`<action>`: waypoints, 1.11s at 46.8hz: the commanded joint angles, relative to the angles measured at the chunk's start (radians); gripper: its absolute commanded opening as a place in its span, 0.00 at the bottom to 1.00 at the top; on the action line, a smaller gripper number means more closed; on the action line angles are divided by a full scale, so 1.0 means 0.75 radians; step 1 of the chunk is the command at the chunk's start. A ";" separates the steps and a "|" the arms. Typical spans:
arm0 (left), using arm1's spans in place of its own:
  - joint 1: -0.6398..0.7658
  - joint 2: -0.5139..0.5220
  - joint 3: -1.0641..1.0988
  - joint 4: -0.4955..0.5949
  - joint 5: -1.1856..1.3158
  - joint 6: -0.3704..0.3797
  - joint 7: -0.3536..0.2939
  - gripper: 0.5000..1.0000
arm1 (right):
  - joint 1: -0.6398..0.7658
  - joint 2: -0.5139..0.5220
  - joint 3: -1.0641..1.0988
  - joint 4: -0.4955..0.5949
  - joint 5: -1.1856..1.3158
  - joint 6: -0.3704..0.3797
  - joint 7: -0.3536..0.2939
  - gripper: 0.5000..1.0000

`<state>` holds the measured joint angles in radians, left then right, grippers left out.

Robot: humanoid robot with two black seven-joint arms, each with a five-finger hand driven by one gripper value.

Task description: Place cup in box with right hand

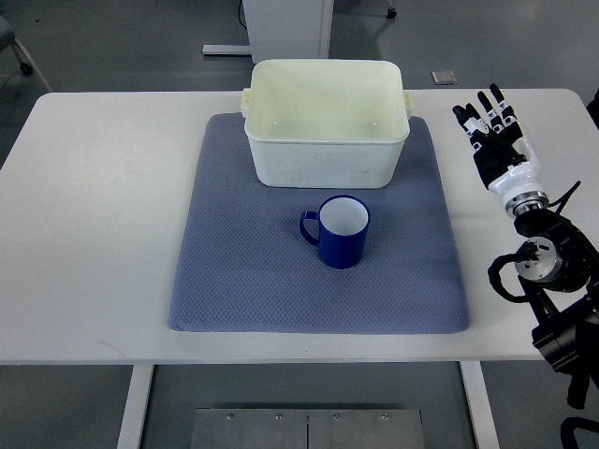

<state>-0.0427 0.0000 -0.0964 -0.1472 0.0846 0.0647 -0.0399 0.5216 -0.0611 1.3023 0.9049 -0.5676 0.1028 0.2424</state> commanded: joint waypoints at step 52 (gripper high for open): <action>0.002 0.000 -0.004 0.000 0.000 -0.009 -0.002 1.00 | 0.010 -0.043 -0.100 0.000 0.000 0.004 0.037 1.00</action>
<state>-0.0414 0.0000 -0.0987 -0.1471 0.0840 0.0581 -0.0406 0.5306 -0.0902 1.2263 0.9051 -0.5676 0.1061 0.2685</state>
